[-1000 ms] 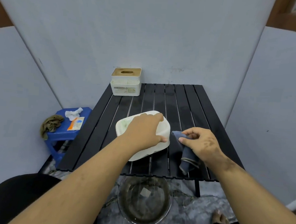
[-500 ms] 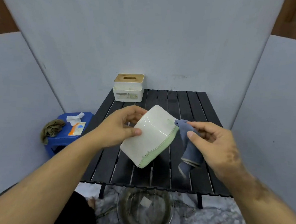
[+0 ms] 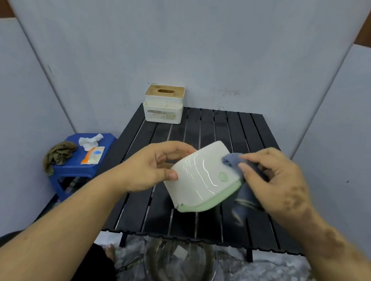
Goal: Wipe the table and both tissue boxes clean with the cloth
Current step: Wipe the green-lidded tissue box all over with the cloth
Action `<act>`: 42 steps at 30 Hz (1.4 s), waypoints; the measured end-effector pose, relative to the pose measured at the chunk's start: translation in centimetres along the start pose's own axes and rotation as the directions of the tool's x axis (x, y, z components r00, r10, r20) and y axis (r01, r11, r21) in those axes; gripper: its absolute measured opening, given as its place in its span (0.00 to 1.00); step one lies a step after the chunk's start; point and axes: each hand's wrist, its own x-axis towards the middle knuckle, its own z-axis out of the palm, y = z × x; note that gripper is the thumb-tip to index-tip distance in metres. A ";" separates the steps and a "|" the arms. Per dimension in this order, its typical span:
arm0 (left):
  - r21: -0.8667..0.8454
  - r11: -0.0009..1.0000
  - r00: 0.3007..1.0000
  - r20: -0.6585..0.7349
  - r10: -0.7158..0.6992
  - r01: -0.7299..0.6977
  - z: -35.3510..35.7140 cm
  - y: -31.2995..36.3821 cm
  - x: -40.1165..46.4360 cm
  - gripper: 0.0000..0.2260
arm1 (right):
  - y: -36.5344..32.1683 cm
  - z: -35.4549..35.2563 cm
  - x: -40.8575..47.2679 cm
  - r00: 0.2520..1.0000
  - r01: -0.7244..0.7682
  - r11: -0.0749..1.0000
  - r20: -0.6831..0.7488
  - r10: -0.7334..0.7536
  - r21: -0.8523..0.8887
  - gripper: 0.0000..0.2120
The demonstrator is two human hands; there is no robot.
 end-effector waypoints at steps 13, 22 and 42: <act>-0.101 0.995 0.995 0.091 0.033 -0.024 0.2 -0.7 -0.1 0.25 | -1.5 1.2 0.4 0.999 -0.004 1.000 -0.053 0.005 0.029 0.07; -0.152 0.988 0.995 0.090 0.033 -0.019 0.7 -0.4 -0.6 0.24 | -4.1 2.9 -0.8 0.964 0.253 0.967 0.092 -0.250 -0.021 0.07; -0.163 0.986 0.989 0.137 0.054 -0.032 0.9 -0.4 -1.1 0.24 | -5.2 3.9 -3.2 0.968 0.249 0.965 0.041 -0.246 -0.079 0.08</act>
